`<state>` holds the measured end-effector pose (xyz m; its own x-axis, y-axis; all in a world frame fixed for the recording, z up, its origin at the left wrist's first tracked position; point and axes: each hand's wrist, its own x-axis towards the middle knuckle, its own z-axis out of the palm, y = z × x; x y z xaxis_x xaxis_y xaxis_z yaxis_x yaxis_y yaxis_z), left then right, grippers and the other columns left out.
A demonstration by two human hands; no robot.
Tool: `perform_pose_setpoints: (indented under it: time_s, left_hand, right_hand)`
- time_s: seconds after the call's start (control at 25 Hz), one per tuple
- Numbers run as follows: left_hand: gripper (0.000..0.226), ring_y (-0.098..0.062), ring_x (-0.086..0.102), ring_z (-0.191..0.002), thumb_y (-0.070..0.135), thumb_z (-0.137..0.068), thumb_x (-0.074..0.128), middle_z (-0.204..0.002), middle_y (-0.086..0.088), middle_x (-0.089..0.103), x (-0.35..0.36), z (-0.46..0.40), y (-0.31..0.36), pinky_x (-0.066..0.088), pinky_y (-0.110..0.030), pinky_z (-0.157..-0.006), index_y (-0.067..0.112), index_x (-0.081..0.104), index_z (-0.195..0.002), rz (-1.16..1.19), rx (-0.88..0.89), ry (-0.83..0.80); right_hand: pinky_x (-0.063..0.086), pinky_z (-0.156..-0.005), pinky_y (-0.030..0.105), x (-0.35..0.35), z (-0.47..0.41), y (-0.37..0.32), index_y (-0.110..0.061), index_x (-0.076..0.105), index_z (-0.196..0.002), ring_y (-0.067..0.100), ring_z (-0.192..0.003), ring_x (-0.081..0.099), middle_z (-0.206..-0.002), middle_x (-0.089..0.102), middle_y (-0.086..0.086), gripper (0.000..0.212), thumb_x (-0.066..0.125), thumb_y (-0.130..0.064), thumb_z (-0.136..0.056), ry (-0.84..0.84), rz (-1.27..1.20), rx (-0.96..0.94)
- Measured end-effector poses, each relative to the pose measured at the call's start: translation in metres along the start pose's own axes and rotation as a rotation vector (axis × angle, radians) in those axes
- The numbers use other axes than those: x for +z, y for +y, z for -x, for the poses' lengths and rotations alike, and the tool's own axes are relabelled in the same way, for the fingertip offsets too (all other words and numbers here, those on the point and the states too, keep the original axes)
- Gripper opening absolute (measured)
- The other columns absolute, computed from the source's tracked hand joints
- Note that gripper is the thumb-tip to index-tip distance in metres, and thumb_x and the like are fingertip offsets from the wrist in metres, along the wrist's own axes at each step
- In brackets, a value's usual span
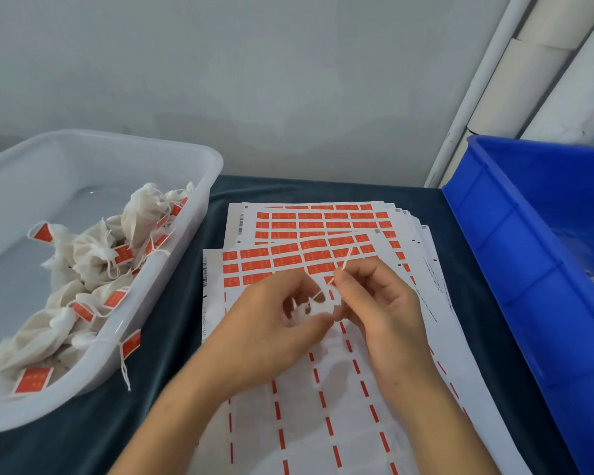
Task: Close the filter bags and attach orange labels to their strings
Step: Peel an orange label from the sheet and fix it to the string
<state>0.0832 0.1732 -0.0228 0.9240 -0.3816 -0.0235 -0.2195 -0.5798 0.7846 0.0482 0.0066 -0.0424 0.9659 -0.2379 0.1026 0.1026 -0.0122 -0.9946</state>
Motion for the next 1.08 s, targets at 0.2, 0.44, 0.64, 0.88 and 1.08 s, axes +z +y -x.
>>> perform_pose_setpoints:
  time_s: [0.2,0.44,0.64,0.88,1.08]
  left_hand:
    - [0.011,0.003,0.06,-0.087,0.056,-0.091,0.069,-0.091,0.026,0.063,-0.019,-0.001,-0.001,0.043,-0.009,-0.065,0.045,0.069,-0.092,-0.19,-0.025,0.01]
    - [0.01,0.008,0.062,-0.084,0.051,-0.085,0.075,-0.081,0.023,0.067,-0.037,0.02,0.011,0.045,-0.009,-0.064,0.044,0.068,-0.087,-0.131,-0.01,0.21]
    - [0.02,0.004,0.066,-0.087,0.046,-0.087,0.075,-0.094,0.021,0.071,-0.077,0.05,0.022,0.053,-0.012,-0.073,0.035,0.078,-0.104,-0.185,0.074,0.456]
    - [0.01,-0.003,0.065,-0.077,0.025,-0.087,0.082,-0.084,0.014,0.066,-0.137,0.072,0.007,0.053,-0.022,-0.072,0.031,0.078,-0.094,-0.284,0.088,0.687]
    - [0.01,-0.004,0.058,-0.073,0.023,-0.089,0.079,-0.083,0.013,0.06,-0.16,0.073,-0.023,0.046,-0.023,-0.066,0.023,0.075,-0.097,-0.46,-0.015,0.764]
  right_hand:
    - [0.06,-0.07,0.021,0.003,-0.001,0.0,-0.034,0.074,-0.098,0.019,-0.076,0.071,-0.09,0.075,-0.004,0.003,0.071,-0.032,-0.097,0.03,0.04,-0.027]
    - [0.061,-0.069,0.02,0.007,0.002,-0.004,-0.045,0.068,-0.108,0.016,-0.083,0.075,-0.091,0.077,-0.008,0.013,0.067,-0.04,-0.096,-0.031,0.074,-0.031]
    - [0.055,-0.083,0.014,0.03,0.013,-0.026,-0.057,0.062,-0.118,-0.002,-0.116,0.064,-0.122,0.068,-0.029,0.027,0.061,-0.054,-0.092,-0.382,0.27,-0.171]
    - [0.031,-0.089,0.011,0.087,0.014,-0.069,-0.079,0.032,-0.134,-0.041,-0.114,0.028,-0.133,0.025,-0.066,0.048,0.055,-0.066,-0.093,-0.698,0.604,-0.345]
    - [0.04,-0.107,0.028,0.145,0.002,-0.079,-0.058,0.041,-0.14,-0.007,-0.132,0.045,-0.15,0.045,-0.032,0.046,0.06,-0.048,-0.099,-0.741,0.721,-0.473]
